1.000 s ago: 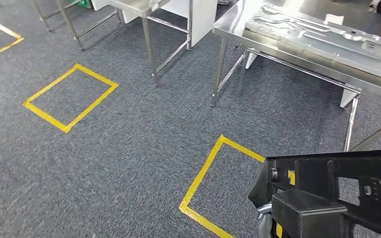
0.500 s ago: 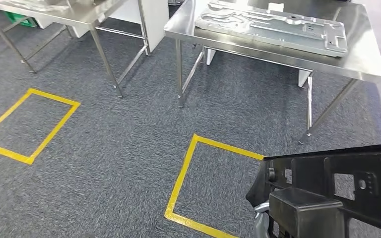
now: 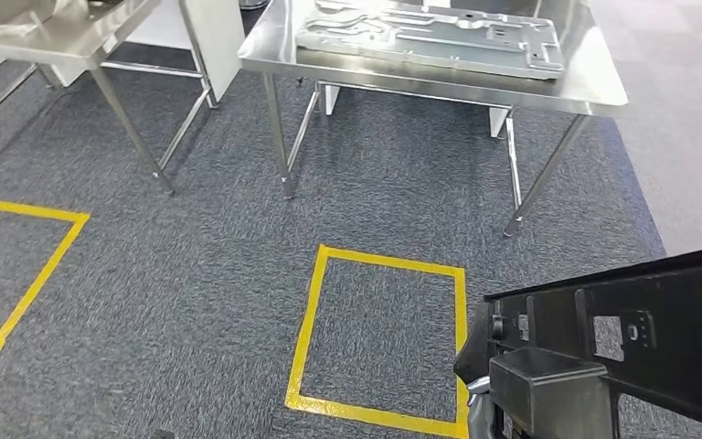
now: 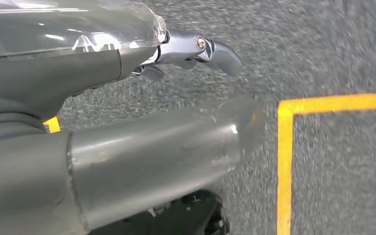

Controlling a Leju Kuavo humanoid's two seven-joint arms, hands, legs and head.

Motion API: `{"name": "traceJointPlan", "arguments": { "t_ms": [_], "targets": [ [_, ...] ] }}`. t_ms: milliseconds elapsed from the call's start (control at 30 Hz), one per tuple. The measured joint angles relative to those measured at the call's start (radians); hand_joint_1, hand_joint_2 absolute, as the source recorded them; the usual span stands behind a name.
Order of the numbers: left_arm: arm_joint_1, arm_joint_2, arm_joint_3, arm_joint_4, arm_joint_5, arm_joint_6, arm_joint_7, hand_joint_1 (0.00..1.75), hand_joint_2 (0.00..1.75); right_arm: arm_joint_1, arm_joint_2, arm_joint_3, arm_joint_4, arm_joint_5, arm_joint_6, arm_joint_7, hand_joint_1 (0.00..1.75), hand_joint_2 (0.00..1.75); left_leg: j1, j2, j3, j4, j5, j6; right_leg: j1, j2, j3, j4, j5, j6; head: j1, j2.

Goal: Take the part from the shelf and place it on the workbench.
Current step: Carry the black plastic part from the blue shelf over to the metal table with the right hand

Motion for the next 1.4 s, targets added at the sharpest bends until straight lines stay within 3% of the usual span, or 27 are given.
{"name": "traceJointPlan", "arguments": {
  "t_ms": [33,100,133,200,233,300,367,433,467,533,667,700,767,833,867,900,967,1000,1067,1167,1233,1333,1367,1400],
  "targets": [
    [0.000,0.000,0.000,0.000,-0.001,0.000,0.000,0.00,0.00,-0.001,0.000,0.000,0.000,0.000,0.000,0.001,1.75,1.75,0.000,0.010,0.004,-0.002,-0.003,-0.006,0.005,-0.008,0.006,-0.014,-0.002,-0.006,0.000,0.000],
    [-0.002,-0.001,0.000,0.000,-0.001,0.000,0.001,0.00,0.00,-0.001,0.000,0.001,0.001,0.001,-0.004,0.005,1.75,1.75,0.000,0.029,0.014,-0.008,-0.007,-0.018,0.004,0.015,0.007,-0.020,0.001,-0.013,0.001,0.000],
    [-0.003,-0.001,0.000,0.000,-0.001,-0.001,0.001,0.00,0.00,0.000,0.000,0.001,0.001,0.003,-0.007,0.008,1.75,1.75,0.000,0.022,0.019,-0.006,-0.012,-0.022,0.001,0.028,0.011,-0.029,0.005,-0.018,0.000,0.000],
    [-0.004,-0.001,0.000,0.000,-0.002,-0.002,0.002,0.00,0.00,-0.002,0.000,0.000,0.002,0.009,-0.014,0.019,1.75,1.75,0.002,-0.027,0.000,0.050,-0.050,-0.028,-0.007,0.049,0.021,-0.044,0.012,-0.028,-0.004,0.000],
    [-0.002,-0.001,0.000,0.000,-0.002,-0.002,0.002,0.00,0.00,-0.003,0.000,0.000,0.003,0.013,-0.015,0.024,1.75,1.75,0.004,-0.060,-0.024,0.103,-0.077,-0.029,-0.006,0.057,0.023,-0.045,0.012,-0.032,-0.006,0.000],
    [0.003,-0.001,0.001,0.000,-0.002,-0.003,0.003,0.00,0.00,-0.004,0.000,0.000,0.007,0.019,-0.019,0.034,1.75,1.75,0.005,-0.088,-0.091,0.223,-0.118,-0.030,-0.003,0.078,0.025,-0.043,0.006,-0.038,-0.011,0.000],
    [0.007,0.000,0.001,0.000,-0.002,-0.003,0.004,0.00,0.00,-0.003,0.000,0.000,0.010,0.023,-0.021,0.040,1.75,1.75,0.004,-0.094,-0.118,0.242,-0.088,-0.030,0.000,0.098,0.032,-0.037,-0.004,-0.038,-0.012,0.000],
    [0.007,0.002,0.001,-0.001,-0.003,-0.002,0.005,0.00,0.00,-0.002,0.000,0.000,0.010,0.028,-0.022,0.043,1.75,1.75,0.004,-0.096,-0.080,0.130,-0.011,-0.023,0.002,0.108,0.043,-0.028,-0.019,-0.034,-0.012,0.000],
    [0.006,0.003,0.001,-0.001,-0.004,-0.002,0.005,0.00,0.00,-0.003,0.001,0.000,0.010,0.030,-0.022,0.044,1.75,1.75,0.001,-0.098,-0.058,0.075,0.010,-0.019,0.003,0.111,0.047,-0.023,-0.026,-0.030,-0.013,0.000],
    [0.004,0.004,0.001,-0.001,-0.005,-0.002,0.007,0.00,0.00,-0.003,0.002,0.000,0.011,0.033,-0.023,0.048,1.75,1.75,-0.005,-0.102,-0.036,0.020,0.015,-0.008,0.004,0.115,0.052,-0.018,-0.036,-0.018,-0.014,0.000],
    [0.004,0.003,0.001,-0.002,-0.007,0.000,0.009,0.00,0.00,-0.003,0.004,-0.001,0.012,0.041,-0.026,0.060,1.75,1.75,-0.002,-0.101,-0.019,0.004,0.014,0.014,0.003,0.106,0.043,0.017,-0.043,0.004,-0.012,0.000],
    [0.004,0.003,0.001,-0.002,-0.009,0.000,0.010,0.00,0.00,-0.003,0.004,-0.001,0.012,0.043,-0.027,0.063,1.75,1.75,0.000,-0.100,-0.013,0.002,0.013,0.019,0.000,0.099,0.024,0.052,-0.061,0.008,-0.010,0.000],
    [0.004,0.003,0.002,-0.004,-0.012,0.000,0.010,0.00,0.00,-0.004,0.005,-0.003,0.013,0.050,-0.028,0.075,1.75,1.75,0.001,-0.097,-0.006,0.001,0.006,0.023,-0.006,0.087,-0.048,0.170,-0.112,0.019,-0.006,0.000],
    [0.006,0.003,0.002,-0.006,-0.015,0.000,0.011,0.00,0.00,-0.003,0.005,-0.005,0.016,0.054,-0.029,0.089,1.75,1.75,0.001,-0.094,0.005,0.001,-0.005,0.022,-0.013,0.084,-0.120,0.262,-0.134,0.028,-0.006,0.000],
    [0.007,0.003,0.002,-0.006,-0.016,0.000,0.012,0.00,0.00,-0.002,0.005,-0.007,0.018,0.055,-0.029,0.093,1.75,1.75,0.002,-0.094,0.014,0.001,-0.012,0.020,-0.016,0.083,-0.135,0.267,-0.123,0.030,-0.006,0.000],
    [0.007,0.003,0.002,-0.006,-0.017,0.000,0.012,0.00,0.00,-0.002,0.005,-0.009,0.019,0.056,-0.029,0.095,1.75,1.75,0.003,-0.094,0.026,0.001,-0.021,0.018,-0.018,0.080,-0.131,0.230,-0.089,0.031,-0.006,0.000],
    [0.007,0.003,0.002,-0.007,-0.018,0.001,0.013,0.00,0.00,-0.002,0.006,-0.012,0.021,0.058,-0.030,0.097,1.75,1.75,0.005,-0.093,0.051,0.000,-0.041,0.010,-0.017,0.073,-0.094,0.107,-0.004,0.028,-0.005,0.000],
    [0.007,0.003,0.002,-0.007,-0.019,0.001,0.013,0.00,0.00,-0.003,0.007,-0.013,0.023,0.059,-0.030,0.099,1.75,1.75,0.006,-0.093,0.061,-0.003,-0.050,0.004,-0.014,0.069,-0.078,0.054,0.021,0.022,-0.005,0.000],
    [0.006,0.003,0.002,-0.008,-0.019,0.001,0.015,0.00,0.00,-0.001,0.010,-0.016,0.025,0.063,-0.034,0.106,1.75,1.75,0.004,-0.091,0.074,-0.012,-0.059,-0.010,-0.007,0.065,-0.069,0.017,0.027,0.007,-0.004,0.000],
    [0.006,0.004,0.003,-0.009,-0.021,0.002,0.018,0.00,0.00,0.005,0.014,-0.018,0.029,0.064,-0.045,0.123,1.75,1.75,0.004,-0.090,0.093,0.001,-0.051,-0.027,-0.009,0.071,-0.040,-0.002,0.024,-0.016,-0.006,0.000],
    [0.005,0.005,0.003,-0.010,-0.023,0.003,0.019,0.00,0.00,0.004,0.017,-0.019,0.034,0.063,-0.054,0.138,1.75,1.75,0.006,-0.092,0.051,0.089,-0.061,-0.029,-0.009,0.073,-0.013,-0.010,0.012,-0.030,-0.010,0.000],
    [0.008,0.009,0.005,-0.010,-0.025,0.003,0.023,0.00,0.00,0.005,0.019,-0.023,0.043,0.062,-0.081,0.172,1.75,1.75,0.003,-0.093,-0.068,0.252,-0.141,-0.031,-0.001,0.080,0.017,-0.012,-0.015,-0.043,-0.015,0.000],
    [0.011,0.011,0.006,-0.010,-0.027,0.003,0.024,0.00,0.00,0.005,0.019,-0.026,0.046,0.062,-0.096,0.187,1.75,1.75,0.002,-0.093,-0.094,0.265,-0.161,-0.029,0.002,0.084,0.030,-0.012,-0.025,-0.044,-0.016,0.000],
    [0.013,0.012,0.007,-0.010,-0.030,0.003,0.026,0.00,0.00,0.005,0.019,-0.029,0.049,0.063,-0.112,0.204,1.75,1.75,0.001,-0.093,-0.107,0.250,-0.160,-0.026,0.005,0.087,0.044,-0.012,-0.035,-0.045,-0.016,0.000]
  ]
}}
